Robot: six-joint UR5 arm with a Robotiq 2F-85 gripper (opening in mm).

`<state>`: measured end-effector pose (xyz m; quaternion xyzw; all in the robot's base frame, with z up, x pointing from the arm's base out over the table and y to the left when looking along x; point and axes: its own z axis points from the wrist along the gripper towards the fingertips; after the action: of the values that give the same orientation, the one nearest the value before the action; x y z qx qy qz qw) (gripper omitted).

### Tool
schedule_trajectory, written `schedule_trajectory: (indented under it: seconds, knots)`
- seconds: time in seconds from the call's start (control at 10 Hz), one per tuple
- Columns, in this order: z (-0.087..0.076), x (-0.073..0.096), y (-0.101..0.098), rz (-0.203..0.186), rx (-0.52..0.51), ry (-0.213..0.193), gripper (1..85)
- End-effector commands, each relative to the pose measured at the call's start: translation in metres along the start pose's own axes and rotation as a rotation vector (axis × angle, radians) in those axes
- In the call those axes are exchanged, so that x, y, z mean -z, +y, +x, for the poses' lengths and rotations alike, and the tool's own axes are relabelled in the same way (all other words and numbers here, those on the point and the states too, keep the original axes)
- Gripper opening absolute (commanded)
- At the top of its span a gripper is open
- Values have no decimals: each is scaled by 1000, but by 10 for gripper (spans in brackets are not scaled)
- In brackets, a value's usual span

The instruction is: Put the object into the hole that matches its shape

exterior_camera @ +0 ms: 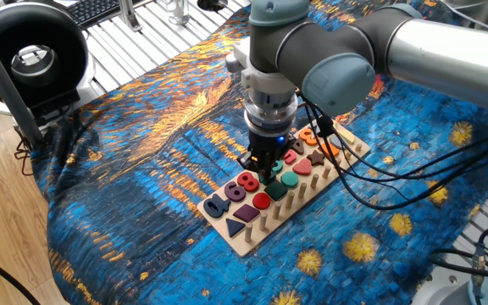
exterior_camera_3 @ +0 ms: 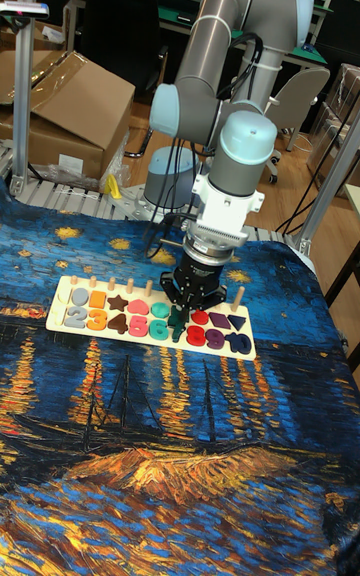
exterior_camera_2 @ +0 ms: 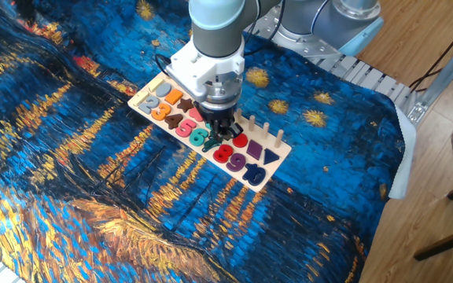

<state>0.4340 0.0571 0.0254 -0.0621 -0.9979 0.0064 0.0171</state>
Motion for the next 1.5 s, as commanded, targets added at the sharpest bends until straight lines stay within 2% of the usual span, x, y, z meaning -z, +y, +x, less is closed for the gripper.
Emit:
schedule_trajectory:
  seconds: [0.0, 0.4, 1.0, 1.4]
  knots:
    - [13, 1, 1, -9, 5, 35, 17]
    - [19, 0, -4, -7, 27, 38, 17]
    - [16, -7, -1, -17, 30, 22, 17]
    - [12, -6, -5, -5, 46, 19, 17]
